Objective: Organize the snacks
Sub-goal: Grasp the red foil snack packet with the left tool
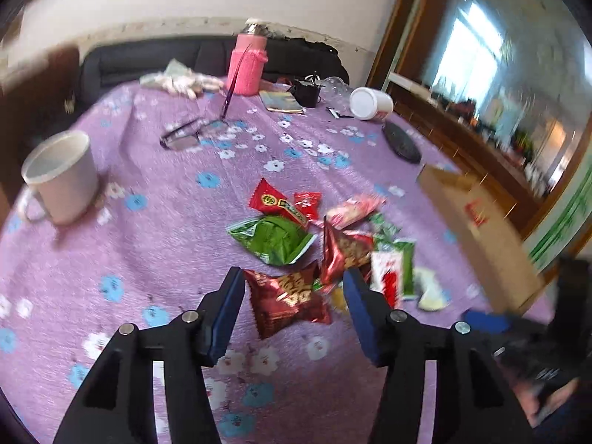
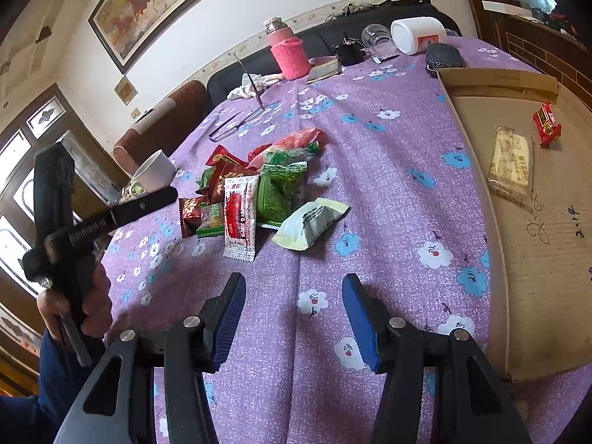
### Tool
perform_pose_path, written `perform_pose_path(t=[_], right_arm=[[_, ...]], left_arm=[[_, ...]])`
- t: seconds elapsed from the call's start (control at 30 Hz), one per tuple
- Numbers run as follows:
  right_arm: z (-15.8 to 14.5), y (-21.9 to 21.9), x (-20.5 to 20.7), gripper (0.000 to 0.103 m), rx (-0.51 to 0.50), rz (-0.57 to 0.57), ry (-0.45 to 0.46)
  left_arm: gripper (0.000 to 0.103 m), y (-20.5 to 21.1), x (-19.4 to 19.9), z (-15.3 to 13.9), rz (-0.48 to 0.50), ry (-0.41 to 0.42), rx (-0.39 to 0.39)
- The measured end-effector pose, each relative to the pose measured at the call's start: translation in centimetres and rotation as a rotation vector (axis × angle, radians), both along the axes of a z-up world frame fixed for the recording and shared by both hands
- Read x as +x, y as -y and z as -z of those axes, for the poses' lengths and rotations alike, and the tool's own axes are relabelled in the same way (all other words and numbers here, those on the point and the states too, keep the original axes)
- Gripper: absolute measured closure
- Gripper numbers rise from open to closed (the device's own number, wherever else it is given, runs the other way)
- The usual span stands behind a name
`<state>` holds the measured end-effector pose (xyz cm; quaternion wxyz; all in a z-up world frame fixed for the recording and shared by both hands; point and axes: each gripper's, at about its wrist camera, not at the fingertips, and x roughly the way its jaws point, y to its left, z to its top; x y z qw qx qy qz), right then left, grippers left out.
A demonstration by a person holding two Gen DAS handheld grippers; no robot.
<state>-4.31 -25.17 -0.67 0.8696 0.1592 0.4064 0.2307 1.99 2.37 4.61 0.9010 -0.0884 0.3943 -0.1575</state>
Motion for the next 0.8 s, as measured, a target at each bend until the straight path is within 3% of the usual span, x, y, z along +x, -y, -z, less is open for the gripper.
perform_pose_path(t=[0.07, 0.2, 0.3, 0.37, 0.5, 0.63, 0.7, 0.8], right_arm=[[0.0, 0.0, 0.0, 0.045, 0.000, -0.001, 0.001], [-0.1, 0.1, -0.1, 0.045, -0.001, 0.006, 0.006], [-0.1, 0.3, -0.3, 0.045, 0.002, 0.013, 0.006], [-0.1, 0.4, -0.2, 0.045, 0.008, 0.016, 0.004], [-0.2, 0.7, -0.3, 0.045, 0.018, 0.016, 0.003], [-0.2, 0.7, -0.3, 0.045, 0.019, 0.012, 0.004], [-0.2, 0.7, -0.3, 0.045, 0.021, 0.015, 0.004], [-0.2, 0.9, -0.3, 0.045, 0.027, 0.020, -0.001]], left_arm=[[0.049, -0.4, 1.6, 0.7, -0.020, -0.066, -0.058], [0.049, -0.8, 3.7, 2.1, -0.060, -0.110, -0.085], [0.049, -1.2, 3.4, 2.9, -0.026, -0.179, -0.164], [0.049, -0.9, 2.4, 3.1, 0.009, -0.209, -0.163], [0.047, 0.8, -0.5, 2.8, 0.068, -0.208, -0.066], [0.027, 1.7, -2.1, 0.8, 0.016, -0.080, 0.089], [0.024, 2.0, -1.9, -0.2, 0.006, -0.016, 0.162], [0.024, 2.3, -0.5, -0.8, 0.039, 0.004, 0.173]])
